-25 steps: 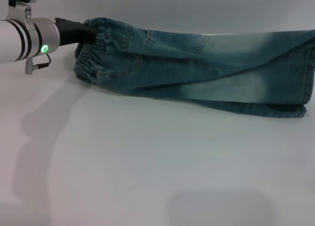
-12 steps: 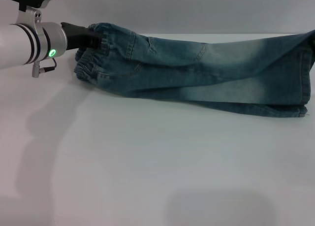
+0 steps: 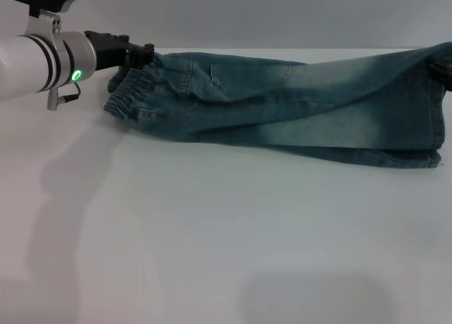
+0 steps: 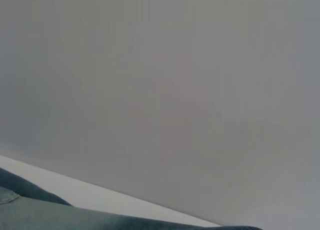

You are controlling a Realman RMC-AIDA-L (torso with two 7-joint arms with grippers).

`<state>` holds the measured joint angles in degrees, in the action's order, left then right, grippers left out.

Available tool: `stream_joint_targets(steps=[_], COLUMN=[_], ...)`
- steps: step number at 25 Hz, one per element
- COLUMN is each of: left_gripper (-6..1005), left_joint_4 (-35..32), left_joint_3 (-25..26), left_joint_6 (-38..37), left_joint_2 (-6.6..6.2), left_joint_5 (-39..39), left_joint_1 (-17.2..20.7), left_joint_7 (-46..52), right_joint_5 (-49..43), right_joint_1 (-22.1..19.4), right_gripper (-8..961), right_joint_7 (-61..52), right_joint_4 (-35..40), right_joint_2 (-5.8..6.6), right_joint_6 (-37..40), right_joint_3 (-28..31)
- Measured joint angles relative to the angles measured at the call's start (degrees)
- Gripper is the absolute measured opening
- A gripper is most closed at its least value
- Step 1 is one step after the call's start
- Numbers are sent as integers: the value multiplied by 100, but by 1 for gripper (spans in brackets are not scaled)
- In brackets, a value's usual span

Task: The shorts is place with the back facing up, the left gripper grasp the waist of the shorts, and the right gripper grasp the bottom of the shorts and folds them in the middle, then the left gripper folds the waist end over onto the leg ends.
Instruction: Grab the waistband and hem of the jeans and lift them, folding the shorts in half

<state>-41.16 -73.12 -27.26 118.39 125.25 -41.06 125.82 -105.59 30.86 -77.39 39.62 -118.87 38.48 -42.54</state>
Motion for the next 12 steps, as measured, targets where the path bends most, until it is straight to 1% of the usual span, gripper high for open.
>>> stream_joint_targets(steps=[6,9,10,12], left_gripper=[621,740,752,775], left_joint_4=[-24,-33,-39,-44], left_joint_3=[0,0,0,0], left_joint_6=[80,88,89,90], left_joint_2=[0,-3,-3,-5], left_joint_5=[0,0,0,0], left_joint_1=[32,32,32,32], left_joint_7=[-30,-37,-40,-46], right_joint_5=[402,459,460,461], right_joint_1=[-48,-59,-59,-61], right_gripper=[436,545,581,581], right_joint_7=[-1,-10,-14,-17], right_joint_4=[-13,-16,-16,-17], right_joint_2=[0,7,7,7], right_joint_6=[-217,-308,-332,-354], right_joint_3=[23,26,34,35])
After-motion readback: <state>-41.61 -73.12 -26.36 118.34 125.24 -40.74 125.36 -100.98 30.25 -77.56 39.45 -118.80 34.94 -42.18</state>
